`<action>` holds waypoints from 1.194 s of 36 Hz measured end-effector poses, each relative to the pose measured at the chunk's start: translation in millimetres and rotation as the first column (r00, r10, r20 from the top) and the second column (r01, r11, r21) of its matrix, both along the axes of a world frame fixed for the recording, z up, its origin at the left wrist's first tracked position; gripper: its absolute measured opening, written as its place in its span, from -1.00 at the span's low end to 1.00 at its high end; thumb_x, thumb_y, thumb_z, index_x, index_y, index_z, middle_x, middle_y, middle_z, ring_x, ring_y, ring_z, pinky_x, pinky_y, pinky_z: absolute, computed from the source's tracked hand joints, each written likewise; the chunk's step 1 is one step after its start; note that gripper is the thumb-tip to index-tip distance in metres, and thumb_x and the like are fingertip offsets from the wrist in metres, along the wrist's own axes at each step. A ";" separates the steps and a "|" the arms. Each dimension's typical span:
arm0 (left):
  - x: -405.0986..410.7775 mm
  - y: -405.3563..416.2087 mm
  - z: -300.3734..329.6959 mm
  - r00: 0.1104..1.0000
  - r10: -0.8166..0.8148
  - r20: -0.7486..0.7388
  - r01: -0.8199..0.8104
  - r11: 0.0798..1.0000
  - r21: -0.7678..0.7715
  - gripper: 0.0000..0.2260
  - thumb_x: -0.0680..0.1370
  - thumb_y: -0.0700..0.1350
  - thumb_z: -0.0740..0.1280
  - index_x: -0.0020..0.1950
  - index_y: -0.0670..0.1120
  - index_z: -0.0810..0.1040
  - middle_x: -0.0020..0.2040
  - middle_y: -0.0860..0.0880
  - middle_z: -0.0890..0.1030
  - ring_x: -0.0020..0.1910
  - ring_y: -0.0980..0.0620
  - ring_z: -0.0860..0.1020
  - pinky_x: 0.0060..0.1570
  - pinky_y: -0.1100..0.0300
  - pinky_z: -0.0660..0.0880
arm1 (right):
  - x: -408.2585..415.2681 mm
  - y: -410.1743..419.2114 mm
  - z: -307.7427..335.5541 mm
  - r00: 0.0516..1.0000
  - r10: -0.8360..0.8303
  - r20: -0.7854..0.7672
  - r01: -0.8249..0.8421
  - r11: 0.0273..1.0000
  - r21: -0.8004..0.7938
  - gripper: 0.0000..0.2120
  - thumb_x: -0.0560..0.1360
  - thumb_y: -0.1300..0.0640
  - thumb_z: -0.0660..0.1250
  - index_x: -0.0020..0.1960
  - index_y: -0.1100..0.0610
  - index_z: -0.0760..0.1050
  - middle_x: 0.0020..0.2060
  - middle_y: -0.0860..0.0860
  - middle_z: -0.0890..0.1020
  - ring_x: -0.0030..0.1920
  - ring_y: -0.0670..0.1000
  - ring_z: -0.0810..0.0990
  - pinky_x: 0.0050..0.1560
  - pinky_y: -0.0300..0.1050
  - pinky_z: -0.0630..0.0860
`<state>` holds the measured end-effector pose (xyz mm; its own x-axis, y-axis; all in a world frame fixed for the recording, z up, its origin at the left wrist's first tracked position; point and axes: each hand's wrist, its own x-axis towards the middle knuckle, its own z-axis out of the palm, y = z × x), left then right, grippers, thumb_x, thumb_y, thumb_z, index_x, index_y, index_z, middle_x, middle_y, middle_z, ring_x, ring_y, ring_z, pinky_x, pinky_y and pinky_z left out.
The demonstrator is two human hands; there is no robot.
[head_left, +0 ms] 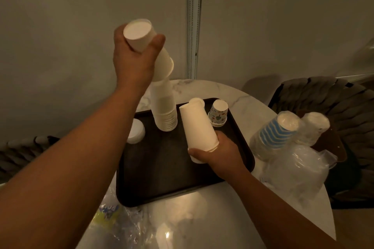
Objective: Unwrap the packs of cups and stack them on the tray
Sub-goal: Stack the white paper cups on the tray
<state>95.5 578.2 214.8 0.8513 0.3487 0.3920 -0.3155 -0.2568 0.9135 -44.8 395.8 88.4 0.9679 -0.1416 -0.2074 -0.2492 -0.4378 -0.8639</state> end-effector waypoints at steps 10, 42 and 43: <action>17.8 -5.8 -76.8 0.968 0.012 -0.251 0.027 0.988 0.154 -0.43 0.36 0.03 0.56 0.28 -0.03 0.42 0.10 0.08 0.50 0.10 0.06 0.51 0.06 0.24 0.43 | 0.5 -14.5 -12.7 0.999 -0.037 0.003 0.037 0.999 -0.003 -0.23 0.21 -0.13 0.60 0.32 -0.01 0.36 0.11 -0.14 0.47 0.13 -0.08 0.49 0.07 -0.17 0.49; -91.8 -63.0 -85.0 0.889 -0.366 -0.275 0.122 0.769 -0.627 -0.54 0.35 -0.02 0.56 0.16 -0.11 0.51 0.02 -0.09 0.68 0.04 -0.07 0.66 0.03 -0.07 0.61 | -8.5 0.1 26.2 0.987 -0.158 -0.019 0.137 0.783 0.607 -0.40 0.21 -0.11 0.50 0.18 0.09 0.47 0.09 0.06 0.65 0.08 0.02 0.64 0.01 -0.12 0.59; -92.2 -65.1 -83.3 0.885 -0.382 -0.266 0.143 0.768 -0.625 -0.56 0.34 -0.02 0.54 0.14 -0.11 0.52 -0.03 -0.07 0.69 0.02 -0.07 0.67 0.00 -0.04 0.61 | -9.6 1.8 27.0 0.995 -0.097 -0.021 0.083 0.696 0.713 -0.47 0.30 -0.03 0.45 0.23 0.10 0.48 0.12 0.08 0.65 0.12 0.03 0.64 0.04 -0.12 0.59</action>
<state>3.2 513.0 131.5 0.9770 0.1445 -0.1569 0.0886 0.3938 0.9149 -54.4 397.6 115.5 0.9628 -0.0450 -0.2665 -0.2369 0.3337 -0.9124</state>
